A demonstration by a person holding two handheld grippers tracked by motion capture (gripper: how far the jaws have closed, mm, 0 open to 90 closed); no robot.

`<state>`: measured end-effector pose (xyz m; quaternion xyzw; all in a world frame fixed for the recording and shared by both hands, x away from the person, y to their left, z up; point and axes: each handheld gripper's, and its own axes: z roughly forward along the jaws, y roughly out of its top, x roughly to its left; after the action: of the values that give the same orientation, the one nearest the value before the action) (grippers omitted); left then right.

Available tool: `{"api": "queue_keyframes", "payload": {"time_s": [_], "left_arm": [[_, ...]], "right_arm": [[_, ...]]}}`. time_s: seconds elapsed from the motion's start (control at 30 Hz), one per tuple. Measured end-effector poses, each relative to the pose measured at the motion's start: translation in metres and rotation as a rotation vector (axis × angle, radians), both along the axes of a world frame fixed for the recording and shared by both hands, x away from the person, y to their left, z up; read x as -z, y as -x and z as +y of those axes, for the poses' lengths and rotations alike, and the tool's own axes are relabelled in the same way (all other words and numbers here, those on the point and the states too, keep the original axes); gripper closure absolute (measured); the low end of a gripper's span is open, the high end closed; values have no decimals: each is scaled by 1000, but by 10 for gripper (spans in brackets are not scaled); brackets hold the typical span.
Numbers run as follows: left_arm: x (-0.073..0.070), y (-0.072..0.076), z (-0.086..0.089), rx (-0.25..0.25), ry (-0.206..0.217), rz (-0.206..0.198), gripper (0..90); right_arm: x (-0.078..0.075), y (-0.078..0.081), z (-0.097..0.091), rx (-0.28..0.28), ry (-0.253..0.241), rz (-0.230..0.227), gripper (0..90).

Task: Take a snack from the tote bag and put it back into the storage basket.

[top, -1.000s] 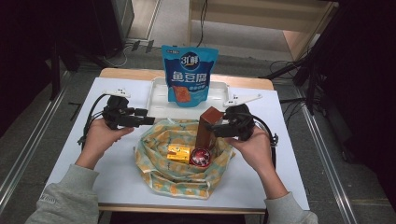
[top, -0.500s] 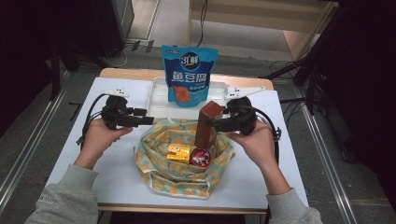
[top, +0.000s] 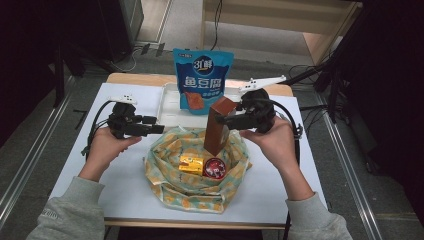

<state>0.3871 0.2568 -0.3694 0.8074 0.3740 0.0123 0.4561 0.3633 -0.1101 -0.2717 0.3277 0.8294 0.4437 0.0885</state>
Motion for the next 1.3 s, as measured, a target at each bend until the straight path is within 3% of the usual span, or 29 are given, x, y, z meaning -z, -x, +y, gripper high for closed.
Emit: {"api": "queue_keyframes", "payload": {"time_s": [0.13, 0.3, 0.53, 1.0, 1.3], "left_arm": [[0, 0, 1, 0, 3, 1, 399], [0, 0, 2, -2, 7, -2, 399], [1, -1, 3, -1, 2, 1, 399], [3, -1, 3, 2, 5, 3, 399], [5, -1, 3, 12, 2, -4, 402]], "right_arm": [[-10, -5, 1, -15, -29, 10, 379], [-21, -12, 3, -4, -26, -19, 380], [-25, -28, 7, 14, -19, -19, 380], [-17, -70, 28, 58, -2, -17, 380], [5, -96, 45, 89, 40, 1, 379]]}}
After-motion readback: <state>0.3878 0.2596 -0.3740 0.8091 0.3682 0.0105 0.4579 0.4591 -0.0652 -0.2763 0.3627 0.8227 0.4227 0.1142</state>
